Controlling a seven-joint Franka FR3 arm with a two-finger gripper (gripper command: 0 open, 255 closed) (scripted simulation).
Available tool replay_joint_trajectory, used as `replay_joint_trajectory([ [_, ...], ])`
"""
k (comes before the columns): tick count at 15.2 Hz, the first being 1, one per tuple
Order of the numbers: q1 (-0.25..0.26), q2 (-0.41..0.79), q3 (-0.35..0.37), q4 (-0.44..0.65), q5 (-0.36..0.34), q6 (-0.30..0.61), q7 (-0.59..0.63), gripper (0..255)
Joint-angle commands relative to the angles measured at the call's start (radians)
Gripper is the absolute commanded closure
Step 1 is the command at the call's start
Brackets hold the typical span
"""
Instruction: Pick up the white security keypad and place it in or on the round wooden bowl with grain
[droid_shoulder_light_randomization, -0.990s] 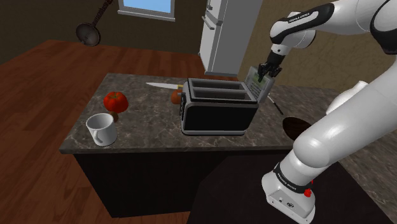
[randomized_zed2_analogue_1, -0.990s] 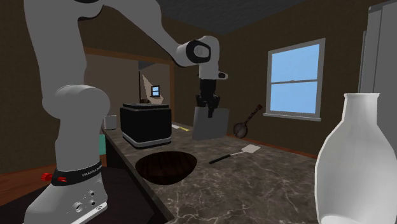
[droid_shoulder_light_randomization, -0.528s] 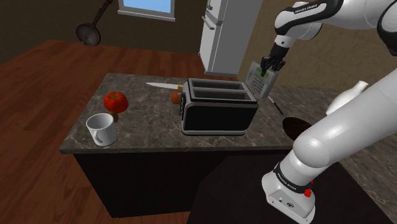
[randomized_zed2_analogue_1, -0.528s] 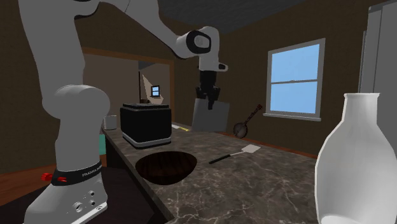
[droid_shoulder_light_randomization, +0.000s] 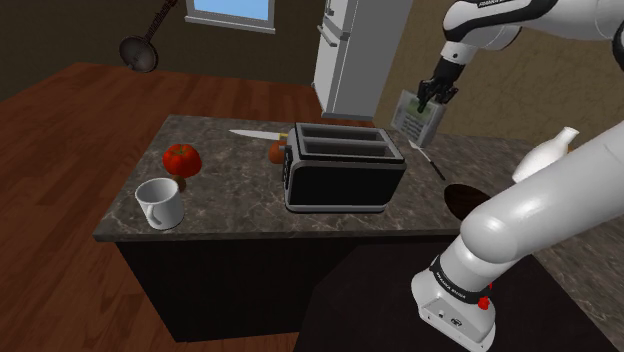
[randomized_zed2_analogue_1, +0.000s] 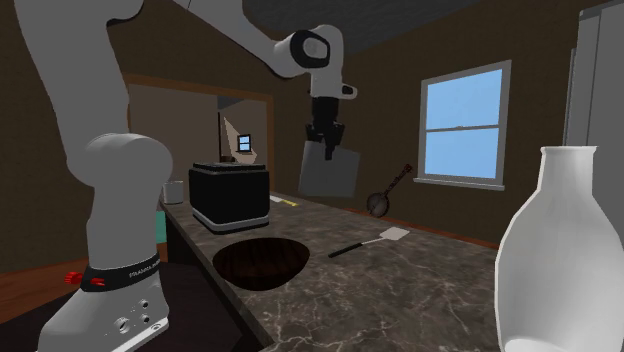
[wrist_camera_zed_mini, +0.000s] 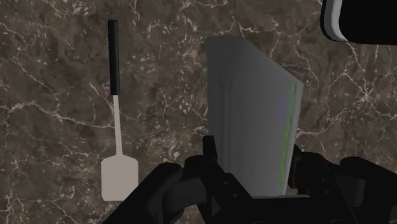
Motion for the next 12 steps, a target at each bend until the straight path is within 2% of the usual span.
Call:
replay_joint_trajectory([
  [1,-0.018,-0.078,0.005,-0.053,-0.035,-0.017,0.007,255],
  [12,-0.171,-0.488,0.020,-0.285,-0.190,-0.182,-0.033,255],
])
